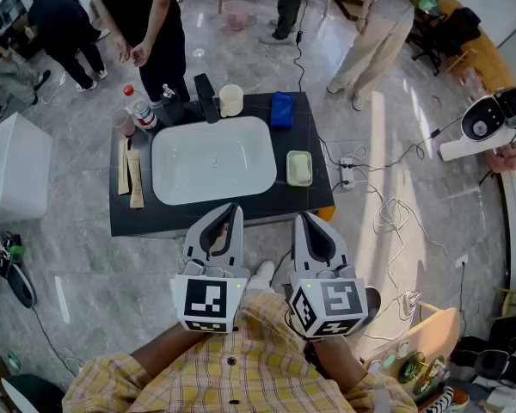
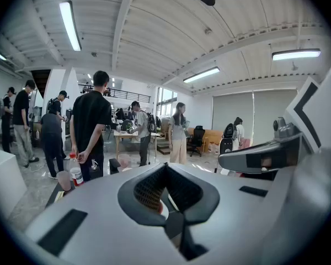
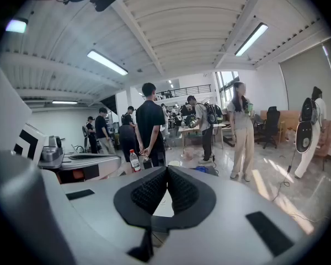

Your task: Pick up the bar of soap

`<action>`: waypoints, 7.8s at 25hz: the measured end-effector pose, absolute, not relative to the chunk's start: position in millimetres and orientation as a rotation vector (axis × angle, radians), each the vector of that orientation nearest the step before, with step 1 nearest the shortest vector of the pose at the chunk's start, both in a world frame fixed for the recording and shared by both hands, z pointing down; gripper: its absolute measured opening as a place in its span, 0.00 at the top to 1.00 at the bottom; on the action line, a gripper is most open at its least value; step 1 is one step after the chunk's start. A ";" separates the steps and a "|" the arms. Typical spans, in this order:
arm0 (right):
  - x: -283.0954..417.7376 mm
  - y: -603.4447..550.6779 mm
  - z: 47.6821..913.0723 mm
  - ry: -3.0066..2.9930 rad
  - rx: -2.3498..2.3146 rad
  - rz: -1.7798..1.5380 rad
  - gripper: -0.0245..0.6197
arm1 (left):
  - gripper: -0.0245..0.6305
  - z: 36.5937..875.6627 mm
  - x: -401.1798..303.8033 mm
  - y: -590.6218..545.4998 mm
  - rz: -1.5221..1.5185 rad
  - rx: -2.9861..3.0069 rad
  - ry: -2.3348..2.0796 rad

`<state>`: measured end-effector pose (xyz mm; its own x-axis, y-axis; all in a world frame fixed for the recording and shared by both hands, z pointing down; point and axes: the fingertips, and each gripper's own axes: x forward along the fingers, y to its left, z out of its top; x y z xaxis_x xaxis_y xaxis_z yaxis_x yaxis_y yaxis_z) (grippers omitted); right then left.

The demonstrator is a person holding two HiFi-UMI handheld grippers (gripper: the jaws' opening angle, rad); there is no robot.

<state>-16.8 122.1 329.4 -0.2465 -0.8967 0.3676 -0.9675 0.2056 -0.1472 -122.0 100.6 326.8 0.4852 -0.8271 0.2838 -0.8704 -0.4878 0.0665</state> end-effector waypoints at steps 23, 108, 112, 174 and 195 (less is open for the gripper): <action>26.7 113.5 354.3 -2.242 1.737 0.630 0.93 | 0.95 339.3 -89.0 97.4 0.363 2.503 -1.483; 110.6 -107.6 700.6 -1.513 1.327 1.264 0.56 | 0.95 451.8 -12.2 -119.5 0.608 2.328 -1.348; 116.6 -102.5 704.0 -1.489 1.315 1.249 0.57 | 0.95 452.5 -9.9 -120.3 0.602 2.329 -1.340; 99.0 -96.7 547.1 -1.926 1.478 0.872 0.63 | 0.95 436.1 -14.5 -93.1 0.571 2.369 -1.376; 80.4 -58.3 329.0 -2.384 1.748 0.372 0.63 | 0.95 348.1 -16.0 -72.9 0.312 2.538 -1.527</action>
